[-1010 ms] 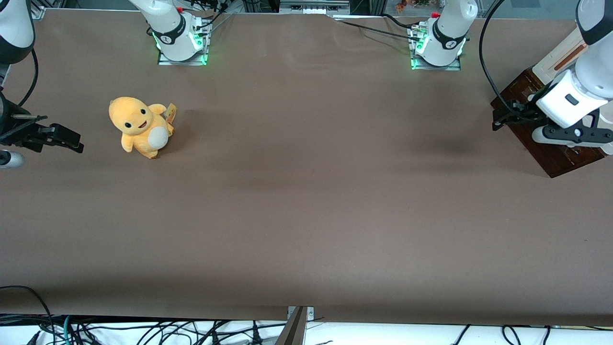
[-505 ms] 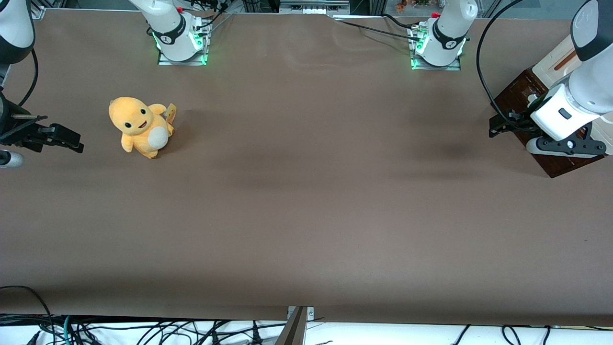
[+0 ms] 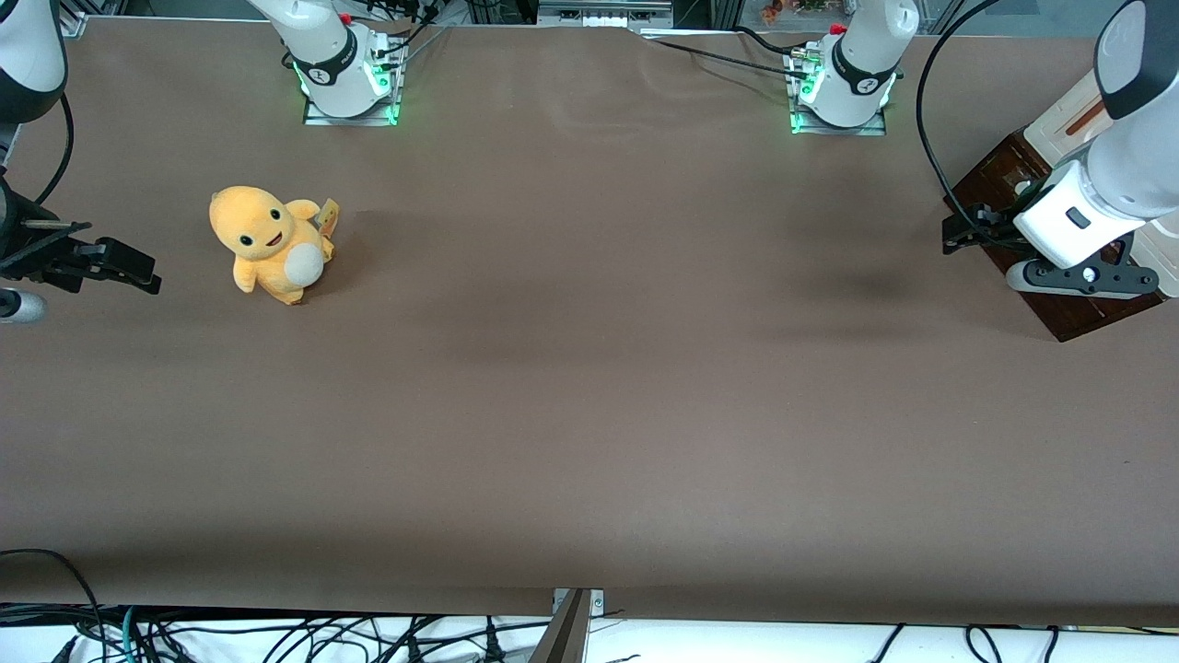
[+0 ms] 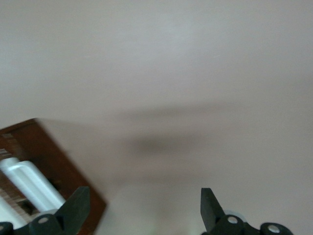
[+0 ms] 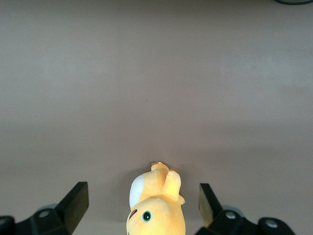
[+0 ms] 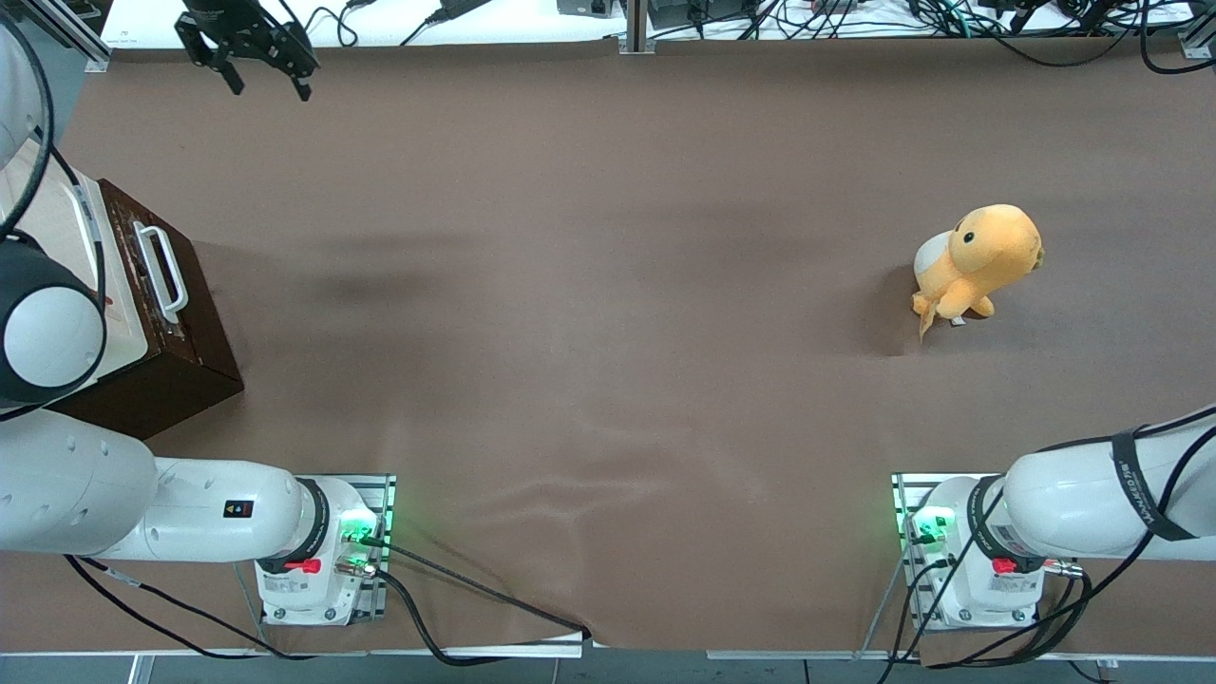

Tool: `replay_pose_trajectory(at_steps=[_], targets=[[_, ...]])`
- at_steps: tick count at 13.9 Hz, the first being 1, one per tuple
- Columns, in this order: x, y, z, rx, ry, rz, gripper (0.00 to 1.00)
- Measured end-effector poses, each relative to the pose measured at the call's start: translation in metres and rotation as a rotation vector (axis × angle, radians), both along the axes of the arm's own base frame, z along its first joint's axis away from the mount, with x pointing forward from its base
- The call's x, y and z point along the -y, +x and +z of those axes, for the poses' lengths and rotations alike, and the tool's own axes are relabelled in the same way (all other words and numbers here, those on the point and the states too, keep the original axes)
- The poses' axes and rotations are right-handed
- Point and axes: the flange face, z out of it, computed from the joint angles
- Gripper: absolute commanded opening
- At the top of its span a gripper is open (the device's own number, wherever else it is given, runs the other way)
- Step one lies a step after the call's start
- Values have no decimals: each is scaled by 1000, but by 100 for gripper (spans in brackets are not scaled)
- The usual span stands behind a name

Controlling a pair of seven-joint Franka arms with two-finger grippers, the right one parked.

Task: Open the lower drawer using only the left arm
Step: 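Lower the open left gripper toward the lower drawer's white bar handle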

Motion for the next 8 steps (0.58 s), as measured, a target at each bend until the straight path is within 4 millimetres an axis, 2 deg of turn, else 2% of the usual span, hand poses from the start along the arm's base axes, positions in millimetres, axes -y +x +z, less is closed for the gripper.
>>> replay_pose_trajectory(at_steps=[4,6,8], targets=[[10,-1,-13,-29,209,22,100],[4,3,-36,-76,298,68,100],[-2,7,-71,-140,410,149,100]])
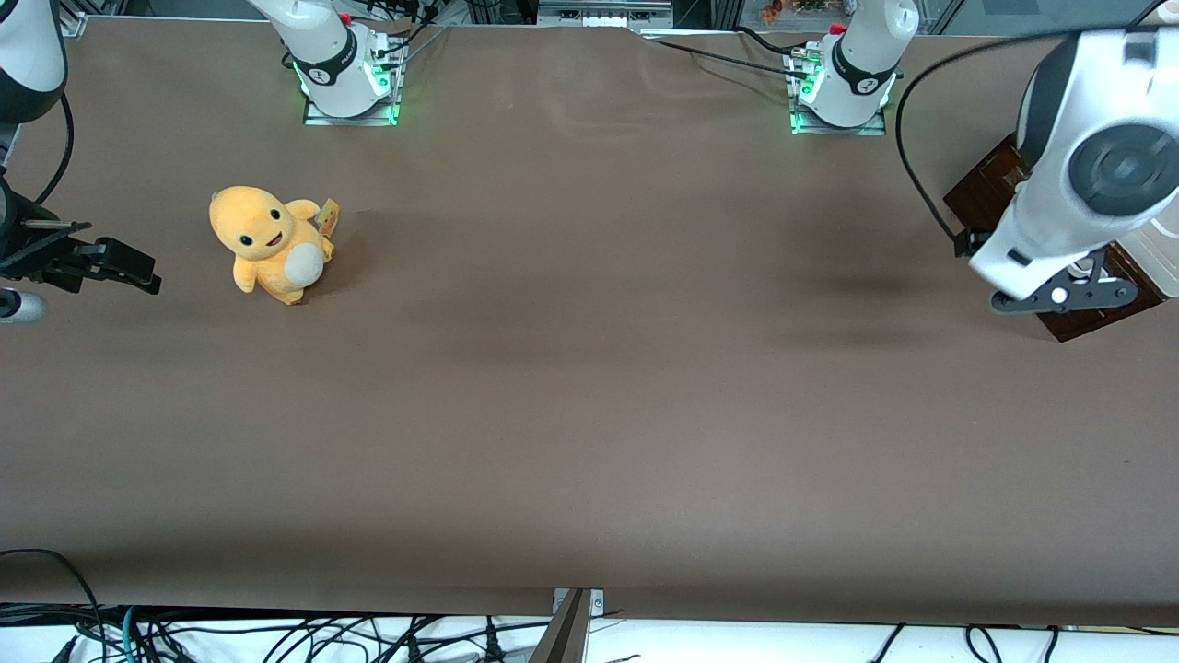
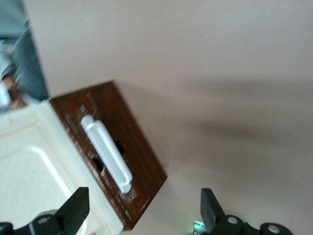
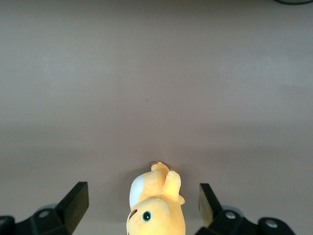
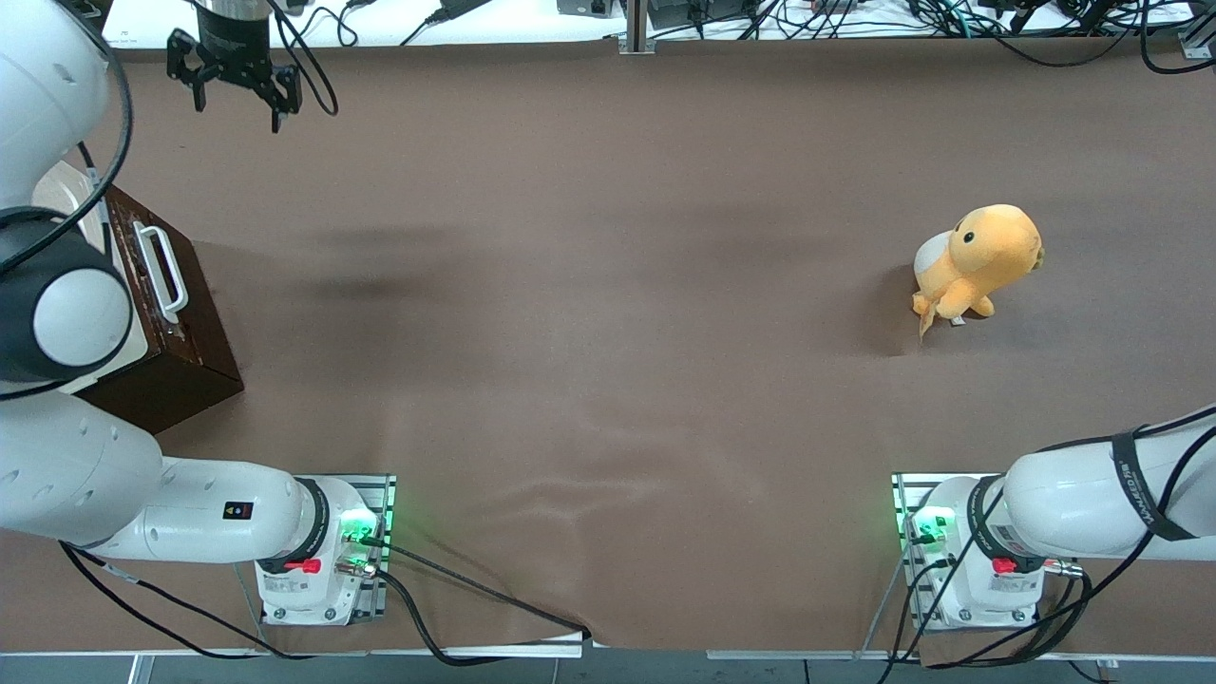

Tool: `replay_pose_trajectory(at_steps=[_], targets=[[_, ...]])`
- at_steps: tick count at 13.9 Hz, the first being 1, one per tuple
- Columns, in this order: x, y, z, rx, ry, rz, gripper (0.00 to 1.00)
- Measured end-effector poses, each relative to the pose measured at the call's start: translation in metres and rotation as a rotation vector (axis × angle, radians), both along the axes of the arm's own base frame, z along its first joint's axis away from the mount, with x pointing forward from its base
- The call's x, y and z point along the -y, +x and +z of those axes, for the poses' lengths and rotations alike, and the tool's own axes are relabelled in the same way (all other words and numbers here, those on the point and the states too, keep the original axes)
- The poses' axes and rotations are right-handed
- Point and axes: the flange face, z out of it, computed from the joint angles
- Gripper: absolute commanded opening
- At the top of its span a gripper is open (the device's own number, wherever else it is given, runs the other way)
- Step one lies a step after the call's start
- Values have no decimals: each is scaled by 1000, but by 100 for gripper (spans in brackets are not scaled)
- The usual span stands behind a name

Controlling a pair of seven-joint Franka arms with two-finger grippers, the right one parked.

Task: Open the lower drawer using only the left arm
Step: 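Lower the open left gripper toward the lower drawer's white bar handle, then align the left gripper on the white handle and close it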

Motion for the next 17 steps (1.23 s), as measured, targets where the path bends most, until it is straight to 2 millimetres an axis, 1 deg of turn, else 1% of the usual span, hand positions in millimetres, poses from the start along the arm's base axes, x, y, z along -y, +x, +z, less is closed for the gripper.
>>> replay_pose_trajectory(at_steps=[2,4,5,7,10,11,12,14,15,17], targets=[[3,5,-39,-39,116,56,100],[3,8,-72,-64,211,68,100],[1,7,-86,-81,265,67,100],[-1,-5,-121,-103,399,79,100],[-5,-36,-194,-108,623,142,100],[-10,-47,-217,-133,692,141,100],[-15,-55,-236,-155,755,124,100],[-27,-66,-264,-164,848,90,100],[-33,-70,-272,-159,881,84,100],[-51,-76,-282,-154,933,84,100]])
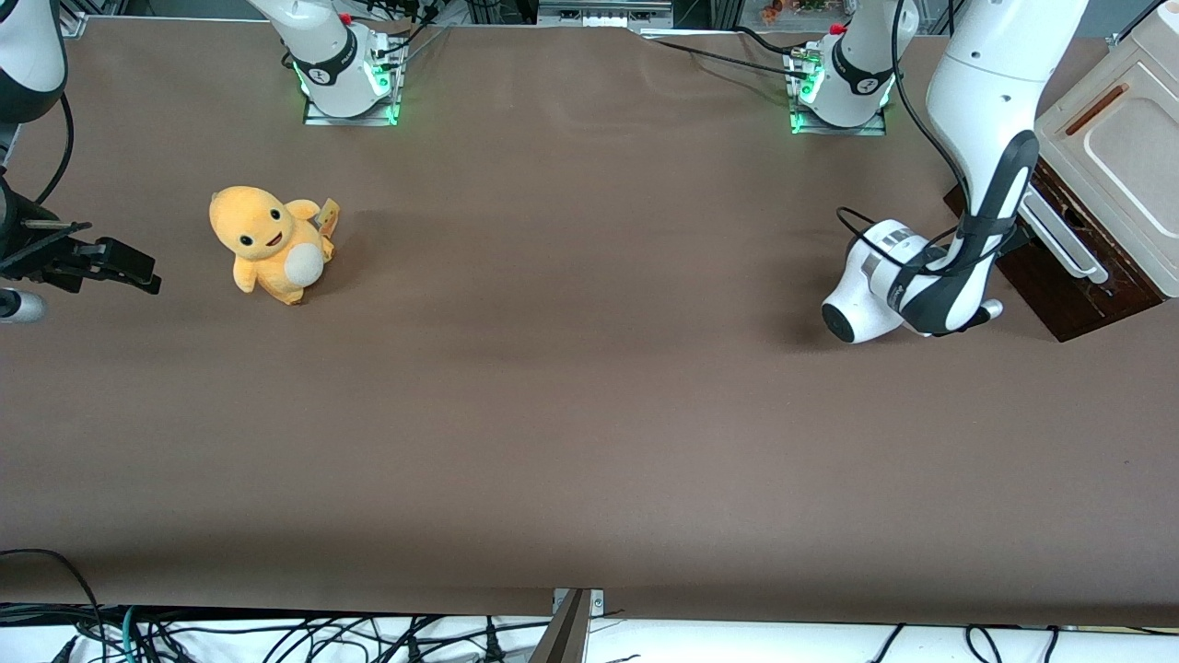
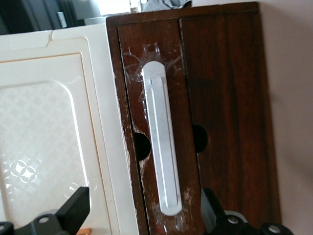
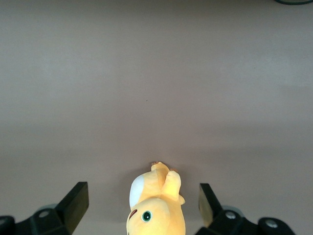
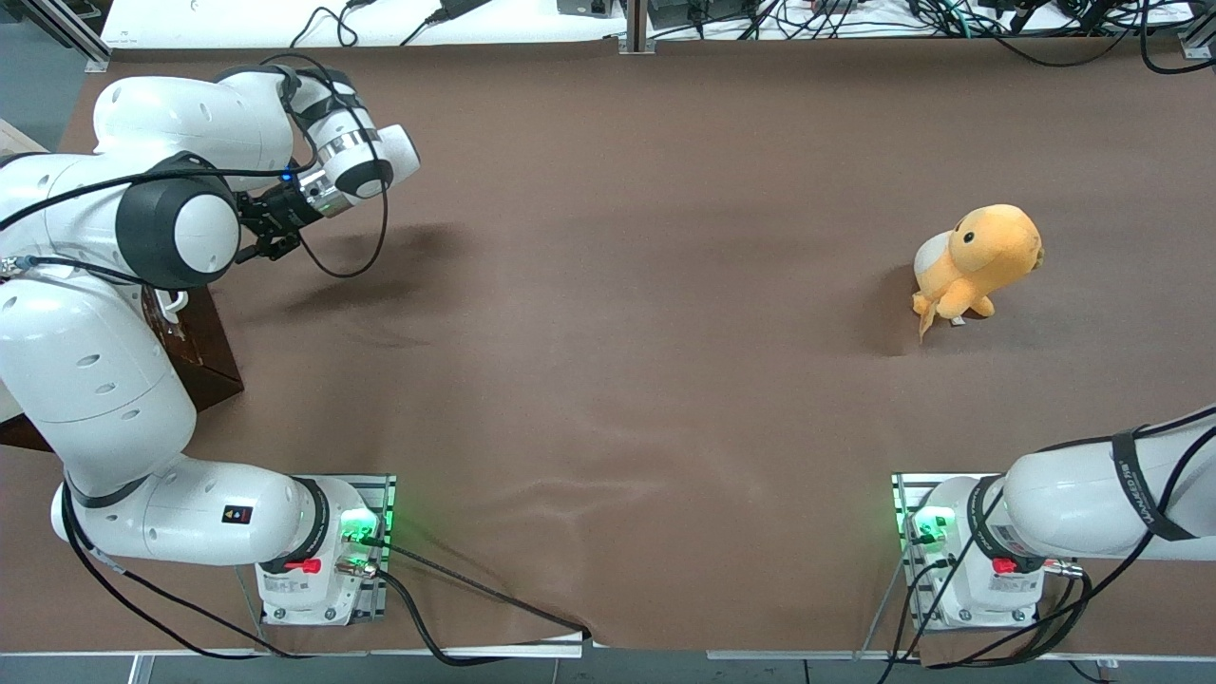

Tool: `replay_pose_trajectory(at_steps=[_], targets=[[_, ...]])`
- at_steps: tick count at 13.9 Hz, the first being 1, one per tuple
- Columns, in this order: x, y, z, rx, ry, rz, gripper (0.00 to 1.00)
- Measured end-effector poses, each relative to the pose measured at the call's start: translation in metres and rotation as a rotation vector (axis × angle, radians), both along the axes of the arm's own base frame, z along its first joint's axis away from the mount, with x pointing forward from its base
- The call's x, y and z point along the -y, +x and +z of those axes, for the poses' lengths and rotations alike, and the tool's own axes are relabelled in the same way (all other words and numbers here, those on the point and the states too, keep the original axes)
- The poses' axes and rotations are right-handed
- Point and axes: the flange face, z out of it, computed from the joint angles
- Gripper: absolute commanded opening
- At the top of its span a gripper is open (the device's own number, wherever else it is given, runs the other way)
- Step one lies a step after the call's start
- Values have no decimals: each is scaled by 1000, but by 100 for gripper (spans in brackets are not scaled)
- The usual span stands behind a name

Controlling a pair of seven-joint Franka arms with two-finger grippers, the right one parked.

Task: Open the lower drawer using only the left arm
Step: 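Align the left gripper on the white handle and close it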

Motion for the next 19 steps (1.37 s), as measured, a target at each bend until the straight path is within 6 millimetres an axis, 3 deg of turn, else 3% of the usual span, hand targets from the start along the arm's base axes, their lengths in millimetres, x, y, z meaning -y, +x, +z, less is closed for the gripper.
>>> replay_pose_trajectory(at_steps=[5,7,12,19], targets=[[-56,-14,-15,2,65,-2,92],[-61,-20,-26,24,82,7,88],[-60,-24,-39,35,97,5,60],[-70,-26,-39,34,98,23,51]])
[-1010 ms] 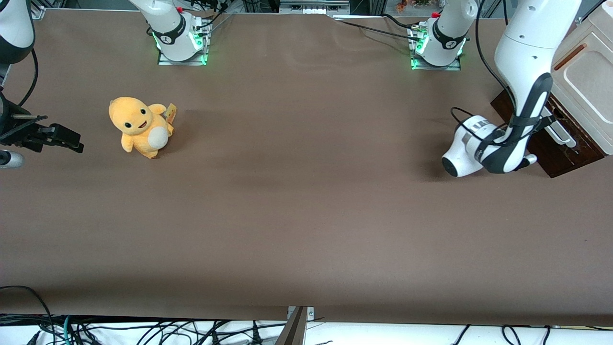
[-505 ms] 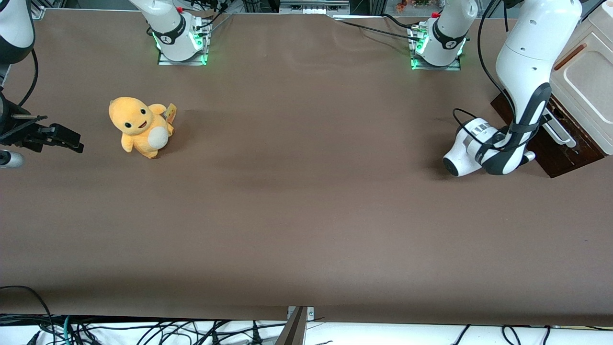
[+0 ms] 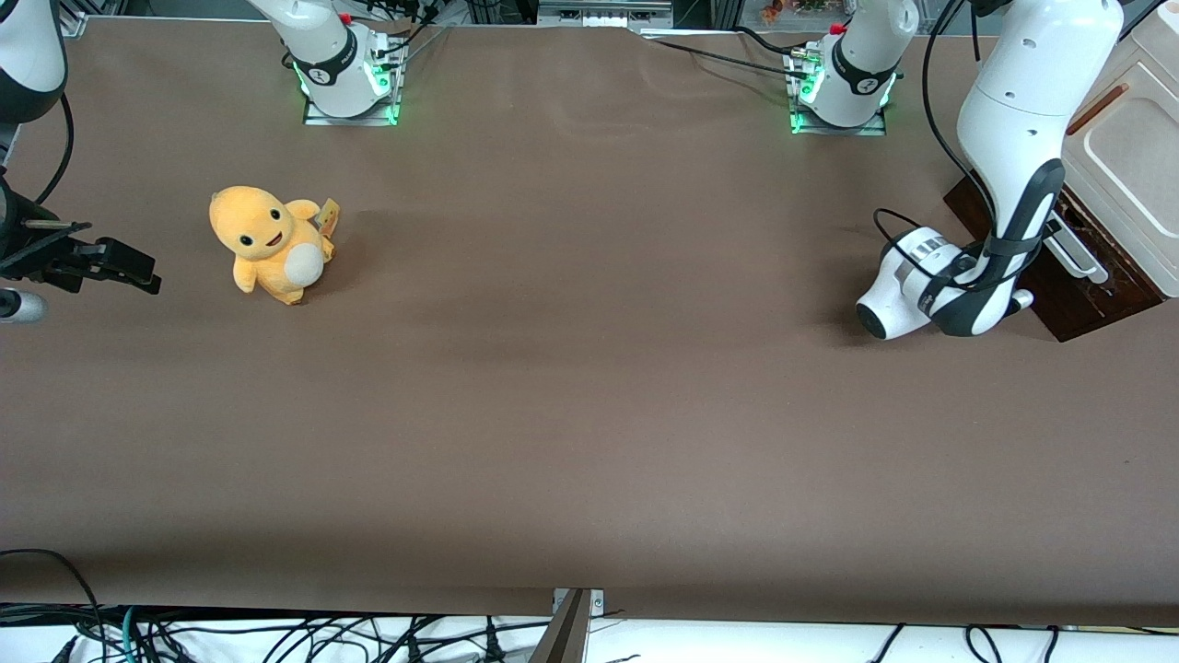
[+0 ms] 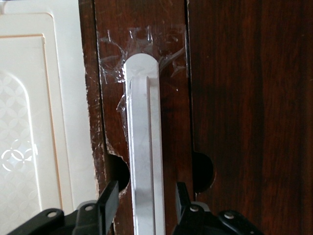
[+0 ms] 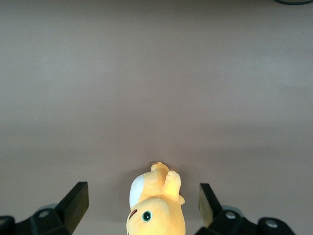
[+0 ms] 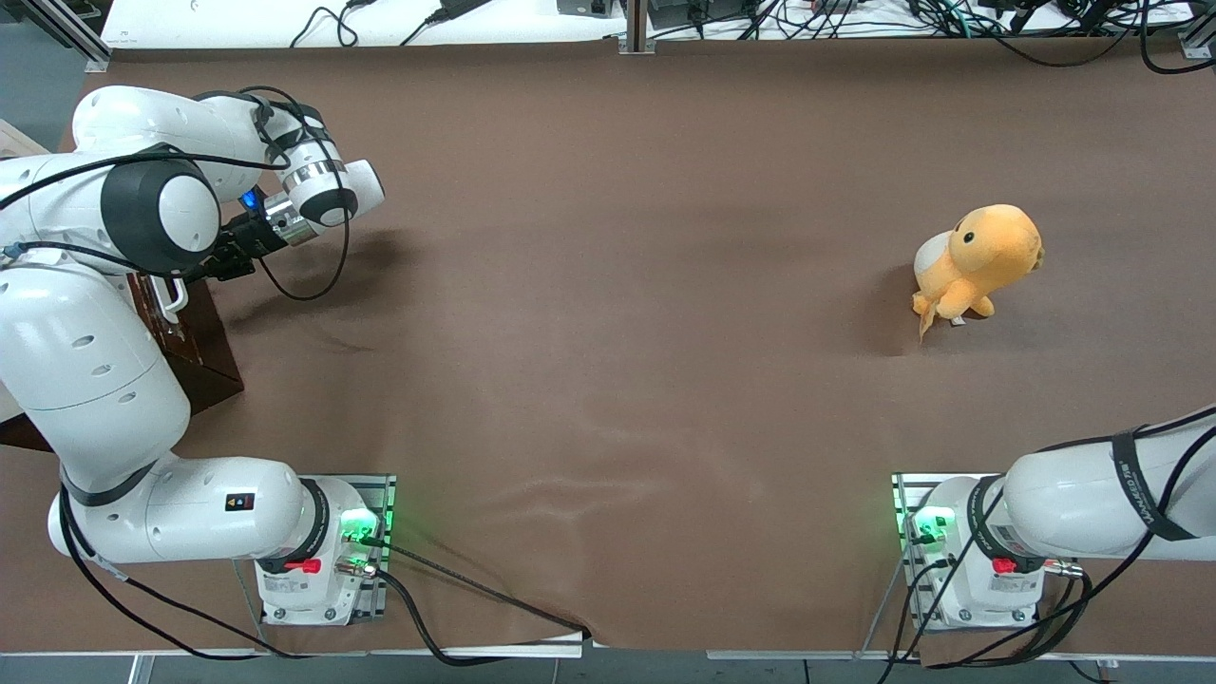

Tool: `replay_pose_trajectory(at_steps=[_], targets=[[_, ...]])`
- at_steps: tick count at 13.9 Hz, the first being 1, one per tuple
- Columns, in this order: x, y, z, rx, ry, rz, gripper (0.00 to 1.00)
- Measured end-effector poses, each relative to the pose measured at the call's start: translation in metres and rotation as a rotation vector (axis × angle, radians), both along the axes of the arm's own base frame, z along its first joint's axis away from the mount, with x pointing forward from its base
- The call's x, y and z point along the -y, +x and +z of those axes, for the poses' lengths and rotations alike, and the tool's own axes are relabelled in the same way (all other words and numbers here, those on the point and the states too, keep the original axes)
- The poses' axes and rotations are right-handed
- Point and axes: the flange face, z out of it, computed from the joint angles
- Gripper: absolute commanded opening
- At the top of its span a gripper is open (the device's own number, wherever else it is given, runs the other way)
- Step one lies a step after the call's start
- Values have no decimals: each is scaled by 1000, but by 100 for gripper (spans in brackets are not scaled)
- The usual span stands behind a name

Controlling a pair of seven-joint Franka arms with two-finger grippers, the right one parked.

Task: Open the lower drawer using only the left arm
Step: 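Align the left gripper on the white handle and close it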

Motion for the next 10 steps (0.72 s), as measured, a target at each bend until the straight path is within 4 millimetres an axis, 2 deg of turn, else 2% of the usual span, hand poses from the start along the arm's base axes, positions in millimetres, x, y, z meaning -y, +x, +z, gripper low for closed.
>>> replay_pose_trajectory(at_steps=[1,3,6,7,10], targets=[[-3,-1,0,0,0,6,49],[-5,-1,0,0,0,11,31],[-5,0,2,5,0,10,19],[-5,1,3,7,0,10,11],[-4,2,3,17,2,8,9]])
